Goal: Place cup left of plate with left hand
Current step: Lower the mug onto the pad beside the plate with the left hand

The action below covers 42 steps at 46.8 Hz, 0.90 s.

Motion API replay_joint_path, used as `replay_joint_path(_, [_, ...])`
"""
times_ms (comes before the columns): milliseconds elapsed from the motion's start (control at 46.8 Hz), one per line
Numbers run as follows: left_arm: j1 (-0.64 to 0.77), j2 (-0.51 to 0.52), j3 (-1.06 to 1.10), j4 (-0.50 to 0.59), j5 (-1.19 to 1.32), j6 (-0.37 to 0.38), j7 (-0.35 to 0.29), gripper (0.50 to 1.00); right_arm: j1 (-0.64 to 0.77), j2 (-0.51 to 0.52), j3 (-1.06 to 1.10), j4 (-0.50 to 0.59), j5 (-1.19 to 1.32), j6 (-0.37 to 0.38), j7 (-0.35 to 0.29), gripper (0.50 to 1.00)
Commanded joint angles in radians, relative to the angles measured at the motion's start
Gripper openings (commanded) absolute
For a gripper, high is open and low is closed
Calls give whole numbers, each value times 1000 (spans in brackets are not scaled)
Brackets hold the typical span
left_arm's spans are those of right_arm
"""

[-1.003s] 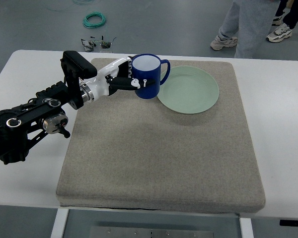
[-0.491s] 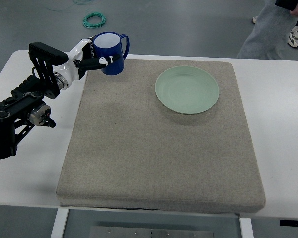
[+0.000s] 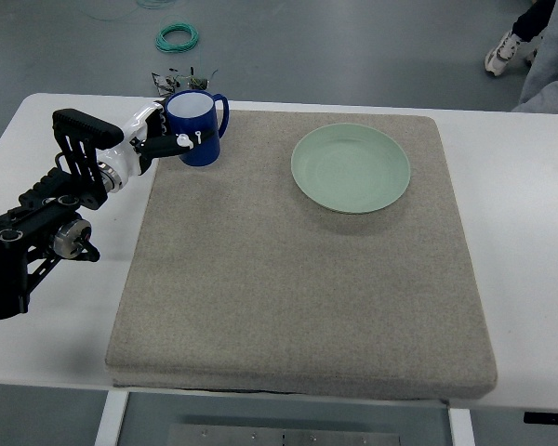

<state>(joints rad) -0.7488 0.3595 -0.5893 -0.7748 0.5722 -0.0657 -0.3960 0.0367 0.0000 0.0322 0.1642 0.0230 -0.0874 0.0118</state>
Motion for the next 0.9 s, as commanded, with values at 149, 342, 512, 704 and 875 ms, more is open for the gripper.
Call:
replay_joint_path(149, [8,-8,0,0,12,38,-15,656,0,0,0,0,0,0,1,934])
replay_joint_path(342, [28,-27,0,0,14,41,-29,656,0,0,0,0,0,0,1,934])
replay_joint_path(512, [29,-27,-1,0,12,44,-29,698,0,0,0,0,0,0,1,934])
replay_joint_path(704, [34,-28,0,0,12,44,-27,737,0,0,0,0,0,0,1,934])
replay_joint_path(875, [36,-34,0,0,11,44,-27,769,0,0,0,0,0,0,1,934])
